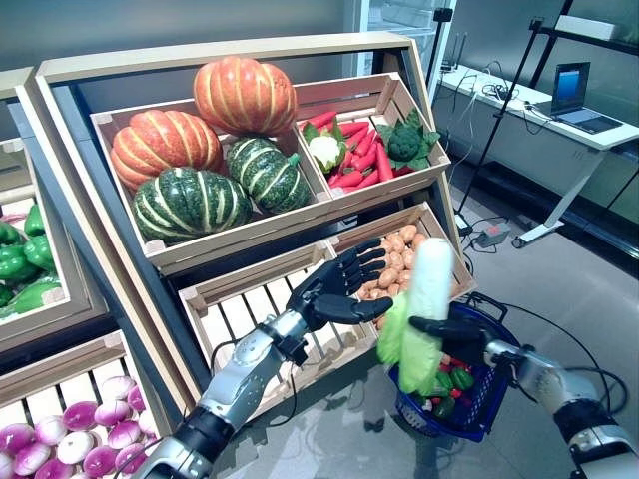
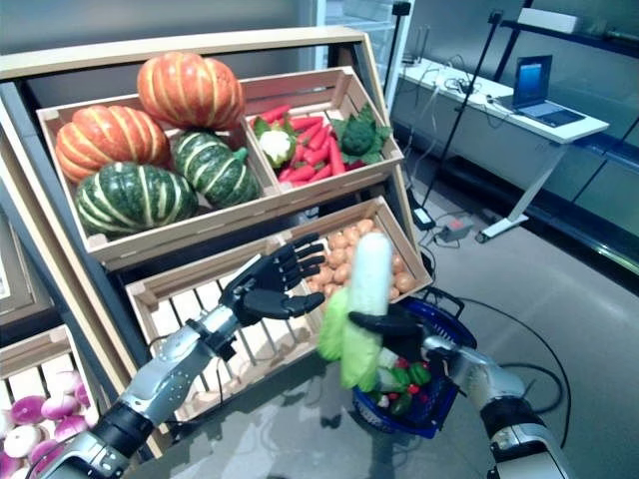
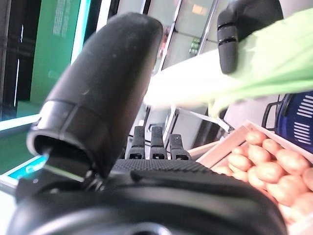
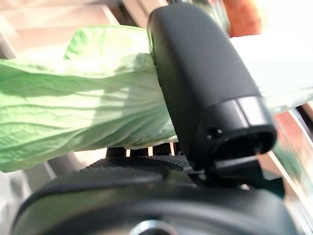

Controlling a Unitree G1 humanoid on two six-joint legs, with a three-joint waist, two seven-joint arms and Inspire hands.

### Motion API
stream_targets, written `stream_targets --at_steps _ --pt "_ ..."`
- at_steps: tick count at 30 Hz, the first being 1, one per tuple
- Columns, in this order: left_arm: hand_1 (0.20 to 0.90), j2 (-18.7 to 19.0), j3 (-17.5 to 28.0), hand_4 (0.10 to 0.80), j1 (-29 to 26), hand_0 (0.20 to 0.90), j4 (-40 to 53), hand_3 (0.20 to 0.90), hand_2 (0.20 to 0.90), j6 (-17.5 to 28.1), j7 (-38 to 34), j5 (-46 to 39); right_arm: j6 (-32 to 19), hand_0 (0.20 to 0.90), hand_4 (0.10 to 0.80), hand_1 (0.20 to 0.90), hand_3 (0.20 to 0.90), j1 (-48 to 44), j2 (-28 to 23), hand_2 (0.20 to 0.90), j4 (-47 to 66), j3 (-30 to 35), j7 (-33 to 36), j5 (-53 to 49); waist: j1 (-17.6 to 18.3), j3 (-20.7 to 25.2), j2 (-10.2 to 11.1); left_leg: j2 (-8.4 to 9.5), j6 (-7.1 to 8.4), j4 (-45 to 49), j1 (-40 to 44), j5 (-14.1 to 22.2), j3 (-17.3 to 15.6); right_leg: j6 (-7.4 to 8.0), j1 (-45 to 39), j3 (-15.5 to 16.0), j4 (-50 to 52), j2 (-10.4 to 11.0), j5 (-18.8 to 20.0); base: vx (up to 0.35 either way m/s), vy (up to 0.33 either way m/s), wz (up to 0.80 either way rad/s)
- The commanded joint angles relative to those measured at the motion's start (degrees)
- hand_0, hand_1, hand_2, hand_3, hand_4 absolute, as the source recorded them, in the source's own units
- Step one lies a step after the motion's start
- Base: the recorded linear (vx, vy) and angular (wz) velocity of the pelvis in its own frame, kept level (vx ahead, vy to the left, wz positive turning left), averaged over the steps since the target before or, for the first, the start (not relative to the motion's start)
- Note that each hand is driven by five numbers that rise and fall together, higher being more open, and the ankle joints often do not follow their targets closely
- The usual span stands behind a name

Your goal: Put vegetables into the basket

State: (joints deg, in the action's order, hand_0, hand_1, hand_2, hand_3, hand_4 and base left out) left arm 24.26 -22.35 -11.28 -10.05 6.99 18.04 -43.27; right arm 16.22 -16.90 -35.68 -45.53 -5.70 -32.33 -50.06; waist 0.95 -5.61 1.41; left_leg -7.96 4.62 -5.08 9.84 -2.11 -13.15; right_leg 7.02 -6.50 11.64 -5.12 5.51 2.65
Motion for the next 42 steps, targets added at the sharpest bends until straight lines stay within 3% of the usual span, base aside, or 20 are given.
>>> stream_targets --at_steps 1,7,12,16,19,22,27,30,42 --pt "0.900 1.51 2.87 0.800 -2.57 0.900 4.48 0.900 0.900 5.96 2.01 1.01 -9.52 0.300 0.400 0.300 0.300 -4.37 -3.74 0.300 -1.69 5.18 4.89 -5.48 0.32 2.04 2.23 0.74 -1.19 0.08 1.27 4.63 -1.67 -0.81 -2.89 0.62 0.12 0.67 -1.12 0.042 -0.041 -0.11" --pt "0.900 2.40 1.86 0.800 -1.92 0.900 4.94 0.900 0.900 6.07 1.69 2.47 -18.30 0.300 0.400 0.300 0.300 -4.74 -2.21 0.300 -5.49 10.14 16.22 -4.86 0.02 -1.36 1.36 0.74 -1.78 5.74 -0.86 6.41 -2.10 -1.04 -0.94 0.85 5.86 1.69 -3.02 -0.020 -0.045 -0.13" --pt "0.900 3.05 0.88 0.800 -3.45 0.900 4.84 0.900 0.900 4.42 1.77 2.88 -20.46 0.300 0.400 0.300 0.300 -6.83 -2.30 0.300 -8.46 11.15 19.24 -6.26 -0.82 -3.34 1.46 0.79 -2.22 10.05 -3.31 8.26 -1.38 -0.97 0.14 1.75 8.79 2.59 -4.44 -0.056 -0.105 0.01" --pt "0.900 4.83 -0.90 0.800 -5.20 0.900 5.11 0.900 0.900 4.81 2.17 3.10 -26.07 0.300 0.400 0.300 0.300 -11.15 -3.20 0.300 -10.92 12.41 23.06 -7.34 -2.08 -7.76 0.47 -0.44 -2.50 22.90 -11.02 12.94 -0.12 -1.92 5.13 4.16 18.87 4.33 -8.69 -0.130 -0.135 0.17" --pt "0.900 5.82 -1.28 0.800 -5.76 0.900 5.01 0.900 0.900 5.75 1.53 2.00 -27.97 0.300 0.400 0.300 0.300 -13.87 -4.34 0.300 -10.97 11.94 24.99 -4.76 -2.52 -10.91 -0.75 -0.94 -2.42 30.44 -15.40 16.99 1.86 -2.56 8.62 3.76 25.46 5.33 -12.03 -0.084 -0.090 0.09" --pt "0.900 6.19 -1.72 0.800 -5.71 0.900 4.81 0.900 0.900 8.58 0.08 1.69 -28.92 0.300 0.400 0.300 0.300 -17.26 -6.22 0.300 -10.15 10.12 26.60 -3.71 -2.27 -14.97 -2.25 -1.48 -2.39 41.58 -25.06 20.00 3.77 -4.55 16.66 3.02 35.51 7.20 -14.99 -0.220 -0.043 0.06" --pt "0.900 6.36 -2.44 0.800 -7.06 0.900 4.62 0.900 0.900 11.90 -2.31 -0.08 -27.49 0.300 0.400 0.300 0.300 -23.02 -9.34 0.300 -11.62 7.29 28.20 -1.07 -1.76 -18.36 -3.96 -1.50 -3.79 54.78 -37.34 24.21 5.18 -6.16 29.96 1.27 50.50 10.87 -19.07 -0.182 0.015 0.10" --pt "0.900 6.74 -3.16 0.800 -8.29 0.900 5.54 0.900 0.900 12.87 -4.73 -0.89 -28.05 0.300 0.400 0.300 0.300 -25.61 -10.51 0.300 -12.53 6.02 30.34 -0.02 -1.61 -19.54 -4.41 -1.15 -4.64 61.50 -42.76 27.10 5.18 -6.04 36.78 0.07 58.42 13.09 -21.34 -0.148 -0.005 0.09" --pt "0.900 7.56 -6.59 0.800 -15.63 0.900 5.04 0.900 0.900 15.22 -10.13 -0.26 -20.66 0.300 0.400 0.300 0.300 -31.42 -12.11 0.300 -20.15 3.83 28.19 -1.43 0.02 -21.49 -6.25 -0.33 -4.75 76.02 -54.14 33.30 7.44 -6.11 50.33 -4.12 72.29 14.10 -26.43 -0.100 -0.008 0.11"
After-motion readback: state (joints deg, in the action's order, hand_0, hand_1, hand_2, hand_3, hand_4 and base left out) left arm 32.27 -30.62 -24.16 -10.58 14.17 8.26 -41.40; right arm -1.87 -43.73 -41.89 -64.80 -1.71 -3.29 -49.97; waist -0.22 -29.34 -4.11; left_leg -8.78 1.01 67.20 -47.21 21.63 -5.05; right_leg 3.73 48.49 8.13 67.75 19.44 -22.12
